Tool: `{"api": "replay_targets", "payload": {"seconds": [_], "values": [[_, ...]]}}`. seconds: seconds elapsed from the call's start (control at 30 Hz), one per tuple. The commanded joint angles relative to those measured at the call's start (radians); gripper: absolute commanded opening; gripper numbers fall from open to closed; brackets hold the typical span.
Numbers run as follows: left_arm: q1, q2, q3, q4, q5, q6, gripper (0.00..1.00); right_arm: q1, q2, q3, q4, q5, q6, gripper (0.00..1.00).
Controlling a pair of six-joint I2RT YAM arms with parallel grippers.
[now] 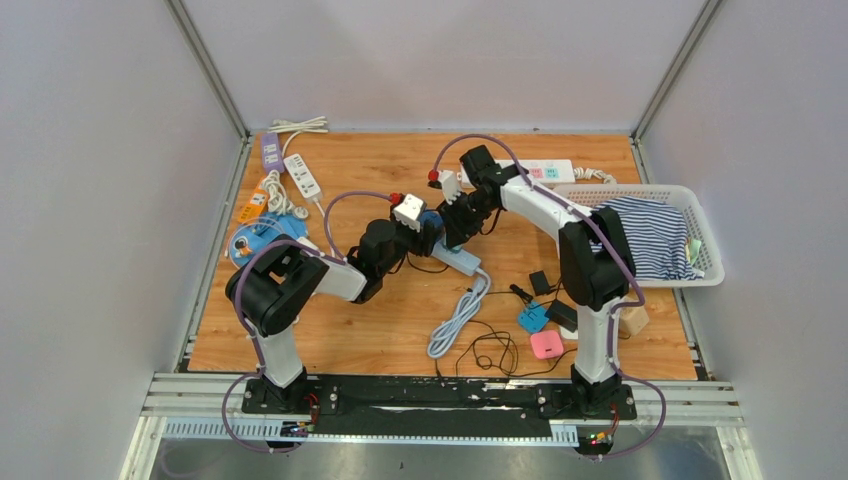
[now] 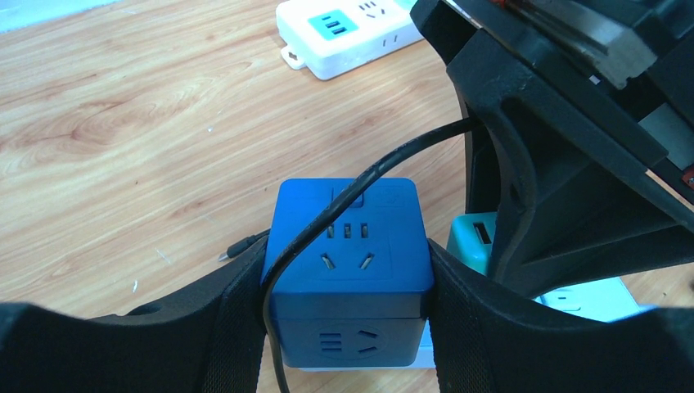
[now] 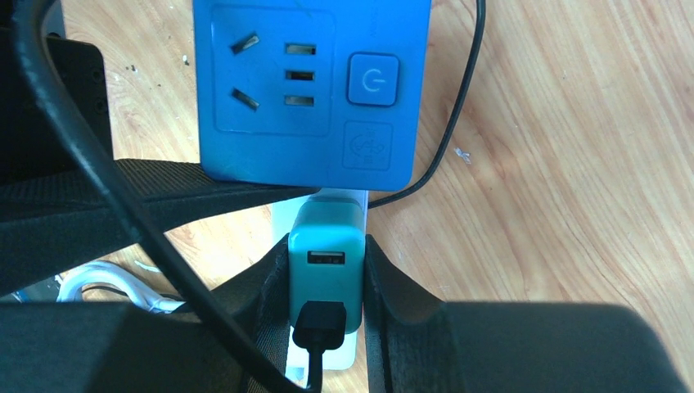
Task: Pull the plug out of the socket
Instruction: Remove the plug from the socket.
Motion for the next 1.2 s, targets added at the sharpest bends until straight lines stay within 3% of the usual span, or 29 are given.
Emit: {"api": "replay_targets", "payload": {"seconds": [0.0, 0.1, 0.17, 0.23, 0.33, 0.4, 0.67, 0.8, 1.0, 1.07, 1.17], "values": [[-0.034, 0.032, -0.002, -0.072, 0.096, 0.009, 0.00, -0.017, -0.089, 0.051, 0.105, -0.155, 0.007, 0.00], [-0.034, 0.036, -0.001, -0.072, 0.100, 0.008, 0.00, -0.017, -0.074, 0.066, 0.083, -0.407, -0.006, 0.00], [-0.034, 0.034, -0.002, -0.072, 0.099, 0.008, 0.00, -0.007, -0.070, 0.074, 0.075, -0.435, -0.012, 0.00], [-0.034, 0.034, -0.002, -0.072, 0.098, 0.008, 0.00, 0.007, -0.069, 0.079, 0.069, -0.349, -0.010, 0.00], [-0.034, 0.034, -0.001, -0.072, 0.100, 0.008, 0.00, 0.029, -0.069, 0.090, 0.070, -0.041, 0.019, 0.00], [-0.034, 0.034, -0.002, -0.072, 0.101, 0.008, 0.00, 0.028, -0.068, 0.086, 0.078, 0.034, 0.039, 0.00], [-0.034, 0.037, 0.001, -0.072, 0.106, 0.008, 0.00, 0.022, -0.070, 0.090, 0.070, -0.318, 0.018, 0.00], [-0.034, 0.037, 0.001, -0.072, 0.106, 0.009, 0.00, 0.032, -0.076, 0.113, 0.040, -0.354, 0.000, 0.00], [-0.034, 0.037, 0.001, -0.072, 0.107, 0.008, 0.00, 0.042, -0.086, 0.111, 0.044, 0.006, 0.012, 0.00], [-0.034, 0.037, 0.001, -0.072, 0.106, 0.008, 0.00, 0.040, -0.082, 0.110, 0.047, -0.022, 0.013, 0.00], [-0.034, 0.037, 0.001, -0.072, 0.107, 0.009, 0.00, 0.037, -0.073, 0.118, 0.024, -0.283, -0.024, 0.00]]}}
